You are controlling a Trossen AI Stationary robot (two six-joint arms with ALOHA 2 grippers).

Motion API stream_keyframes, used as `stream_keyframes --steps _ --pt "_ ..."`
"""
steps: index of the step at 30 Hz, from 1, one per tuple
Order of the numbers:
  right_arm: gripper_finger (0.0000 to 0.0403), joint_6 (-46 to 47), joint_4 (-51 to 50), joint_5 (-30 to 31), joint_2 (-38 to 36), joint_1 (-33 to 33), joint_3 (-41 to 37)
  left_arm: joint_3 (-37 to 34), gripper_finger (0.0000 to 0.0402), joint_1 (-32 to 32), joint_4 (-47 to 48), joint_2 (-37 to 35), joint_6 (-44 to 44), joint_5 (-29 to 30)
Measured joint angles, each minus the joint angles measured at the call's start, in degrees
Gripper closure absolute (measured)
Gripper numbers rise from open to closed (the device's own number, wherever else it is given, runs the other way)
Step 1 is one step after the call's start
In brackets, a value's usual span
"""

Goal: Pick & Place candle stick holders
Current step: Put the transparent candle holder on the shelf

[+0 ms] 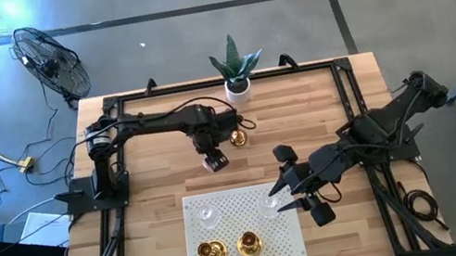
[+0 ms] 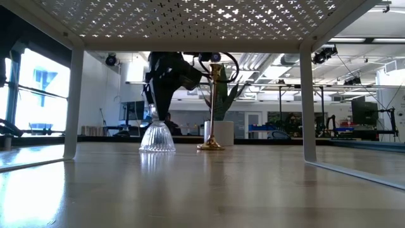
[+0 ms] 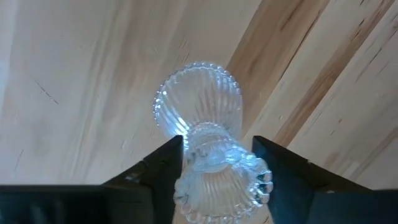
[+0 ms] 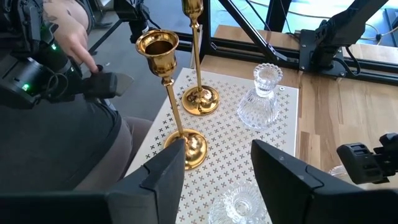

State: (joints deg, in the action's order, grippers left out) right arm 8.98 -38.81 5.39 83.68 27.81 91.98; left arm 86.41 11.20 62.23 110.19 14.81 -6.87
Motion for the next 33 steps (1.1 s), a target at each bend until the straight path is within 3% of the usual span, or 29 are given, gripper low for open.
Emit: stream_keyframes --steps 3,12,23,33 --pt "0.0226 0.0 0.0 0.0 0.0 0.0 0.0 0.0 0.0243 0.0 -0.6 0.0 0.0 0.1" --pt "0.0226 0.0 0.0 0.0 0.0 0.0 0.0 0.0 0.0243 0.0 -1.5 -0.1 -2.5 1.7" --pt "0.0226 -0.6 0.0 0.0 0.0 0.0 0.0 0.3 0.0243 0.0 -0.3 -0.1 -2.6 -2.9" --pt "0.0226 -1.4 -2.1 -0.3 0.2 0.1 0.0 2.8 0.0243 -1.5 0.3 -0.1 -5.8 -2.7"
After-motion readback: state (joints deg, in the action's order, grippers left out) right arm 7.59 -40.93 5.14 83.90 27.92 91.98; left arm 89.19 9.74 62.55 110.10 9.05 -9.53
